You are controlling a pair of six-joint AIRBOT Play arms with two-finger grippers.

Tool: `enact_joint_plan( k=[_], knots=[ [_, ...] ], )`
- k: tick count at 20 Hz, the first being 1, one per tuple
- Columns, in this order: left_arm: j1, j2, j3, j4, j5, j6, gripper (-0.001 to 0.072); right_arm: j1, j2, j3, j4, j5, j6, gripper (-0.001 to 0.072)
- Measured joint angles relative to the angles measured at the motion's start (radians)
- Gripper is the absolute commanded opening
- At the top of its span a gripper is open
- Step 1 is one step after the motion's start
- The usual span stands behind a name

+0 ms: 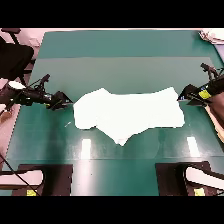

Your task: Fold the shirts.

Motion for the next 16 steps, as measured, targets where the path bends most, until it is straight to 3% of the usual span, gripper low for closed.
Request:
enact_joint_plan(
  k=[12,13,14,16],
  knots=[
    [-0.108,-0.096,0.002,-0.04,0.112,0.03,0.0538,0.052,0.0,0.0,0.034,-0.023,-0.033,0.0612],
    [-0.11,-0.097,0.001,-0.042,0.118,0.031,0.0369,0.055,0.0,0.0,0.035,-0.027,-0.034,0.0612],
    [-0.113,-0.1,0.0,-0.034,0.131,0.033,0.0026,0.058,0.0,0.0,0.035,-0.029,-0.034,0.0611],
    [-0.115,-0.103,-0.002,-0.021,0.145,0.053,0.0023,0.06,0.0,0.0,0.035,-0.035,-0.034,0.0612]
  ],
)
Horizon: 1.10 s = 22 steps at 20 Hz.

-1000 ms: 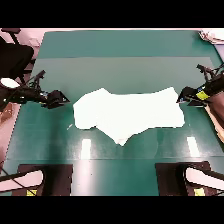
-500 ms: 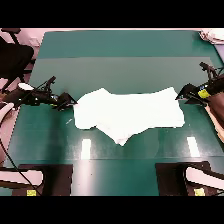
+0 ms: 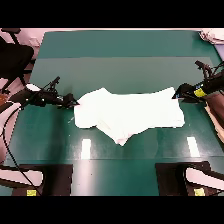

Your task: Fold the shirts.

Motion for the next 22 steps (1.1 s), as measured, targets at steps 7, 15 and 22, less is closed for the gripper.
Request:
enact_joint_plan(
  k=[7,15,22],
  knots=[
    [-0.002,0.002,0.004,-0.098,-0.015,0.071,0.0022,-0.069,-0.007,0.0,-0.007,-0.059,-0.005,0.061],
    [-0.002,0.007,0.055,-0.148,-0.069,0.103,0.0022,-0.26,-0.186,-0.01,-0.008,-0.034,-0.063,0.057],
    [-0.002,0.007,0.087,-0.168,-0.09,0.108,0.0022,-0.288,-0.169,-0.223,0.008,-0.084,-0.122,0.0561]
  ],
)
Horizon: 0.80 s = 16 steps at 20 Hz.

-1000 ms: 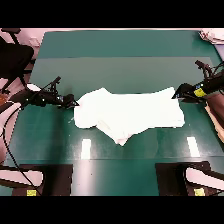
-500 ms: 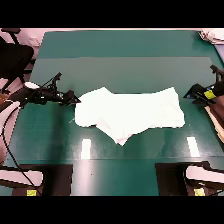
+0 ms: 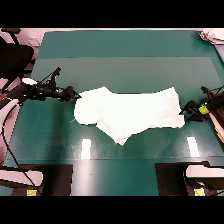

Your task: Fold the shirts.

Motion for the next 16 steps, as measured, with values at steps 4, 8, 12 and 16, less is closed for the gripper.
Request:
enact_joint_plan(
  k=[4,8,12,16],
  knots=[
    [0.0,0.0,0.004,-0.006,-0.009,0.001,0.0023,0.0,0.04,-0.1,0.072,-0.103,-0.051,0.0378],
    [0.0,0.002,0.005,-0.011,-0.025,0.001,0.0021,0.03,0.048,-0.138,0.171,-0.198,-0.094,0.0016],
    [0.0,0.046,0.039,-0.027,-0.021,0.027,0.0021,0.074,0.067,-0.128,0.29,-0.209,-0.123,0.0014],
    [0.0,0.143,0.132,-0.037,-0.003,0.039,0.0021,0.142,0.145,-0.005,0.372,-0.187,-0.139,0.0014]
  ],
)
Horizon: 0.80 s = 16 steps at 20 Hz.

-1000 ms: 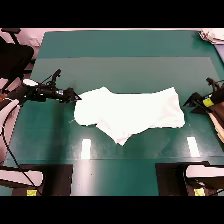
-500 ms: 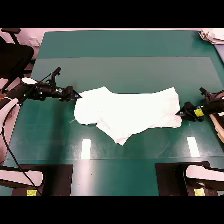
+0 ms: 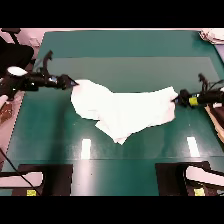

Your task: Fold the shirts.

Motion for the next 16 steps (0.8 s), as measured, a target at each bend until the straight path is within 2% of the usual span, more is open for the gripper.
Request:
enact_joint_plan(
  k=[5,10,13,16],
  knots=[
    [0.009,0.14,0.176,-0.004,0.106,0.004,0.0022,0.046,0.072,0.333,0.029,-0.039,0.056,0.0013],
    [0.087,0.232,0.418,-0.005,0.179,-0.002,0.0022,0.02,0.016,0.748,0.04,-0.003,0.117,0.0014],
    [0.144,0.281,0.526,-0.005,0.146,-0.013,0.0022,-0.008,-0.016,0.916,0.072,0.06,0.13,0.0014],
    [0.171,0.318,0.567,0.034,0.026,-0.059,0.0022,-0.024,-0.012,0.969,0.09,0.135,0.138,0.0014]
  ],
)
